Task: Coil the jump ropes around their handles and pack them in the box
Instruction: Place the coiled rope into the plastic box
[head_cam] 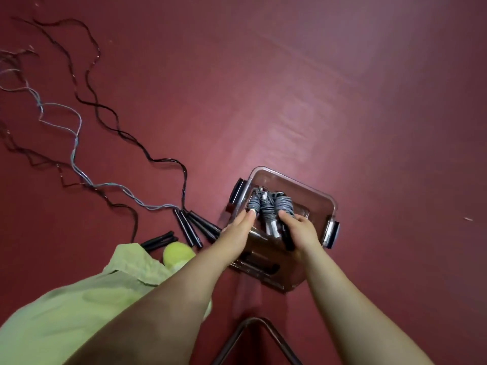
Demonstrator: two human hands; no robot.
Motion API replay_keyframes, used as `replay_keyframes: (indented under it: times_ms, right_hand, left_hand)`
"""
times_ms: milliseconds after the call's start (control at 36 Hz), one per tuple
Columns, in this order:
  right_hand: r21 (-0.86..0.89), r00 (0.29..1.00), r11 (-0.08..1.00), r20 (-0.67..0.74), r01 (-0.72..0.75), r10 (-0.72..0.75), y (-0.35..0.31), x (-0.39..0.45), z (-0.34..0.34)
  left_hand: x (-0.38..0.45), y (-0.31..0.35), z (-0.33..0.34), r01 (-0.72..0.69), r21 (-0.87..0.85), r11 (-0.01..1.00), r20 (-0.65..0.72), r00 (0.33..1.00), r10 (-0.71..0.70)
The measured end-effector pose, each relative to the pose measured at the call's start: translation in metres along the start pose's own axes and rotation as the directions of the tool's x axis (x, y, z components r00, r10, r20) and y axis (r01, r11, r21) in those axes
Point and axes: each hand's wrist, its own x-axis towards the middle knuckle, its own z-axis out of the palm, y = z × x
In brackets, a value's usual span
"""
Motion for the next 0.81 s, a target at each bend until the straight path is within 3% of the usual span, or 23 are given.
replay_keyframes:
  times_ms: [139,250,417,611,806]
  right_hand:
    - [-0.171,0.996,0.985,-0.079,0.016,-0.029,-0.001,0.044,0.002]
    - [-0.305,0.994,0.948,-0.032,0.089,-0.103,-0.007,0.059,0.013]
    - [-0.287,0.985,0.943,0.012,0.168,-0.172,-0.01,0.029,0.041]
    - [-0.178,0.921,0.934,0.297,0.311,-0.251,-0.027,-0.045,0.124]
    - [-0.126,0.793,0.903,0.538,0.411,-0.286,-0.042,-0.089,0.228]
  left_hand:
    - [0.015,-0.001,-0.012,0.029,-0.007,1.0,-0.078,0.997,-0.029]
    - [0.018,-0.001,-0.014,0.03,0.065,0.997,-0.058,0.998,-0.026]
    - [0.012,0.007,-0.041,-0.035,0.233,0.972,-0.124,0.99,0.065]
    - [-0.033,0.044,-0.13,-0.188,0.415,0.89,-0.247,0.918,0.309]
    - [-0.077,0.015,-0.243,-0.127,0.341,0.931,-0.386,0.884,0.262]
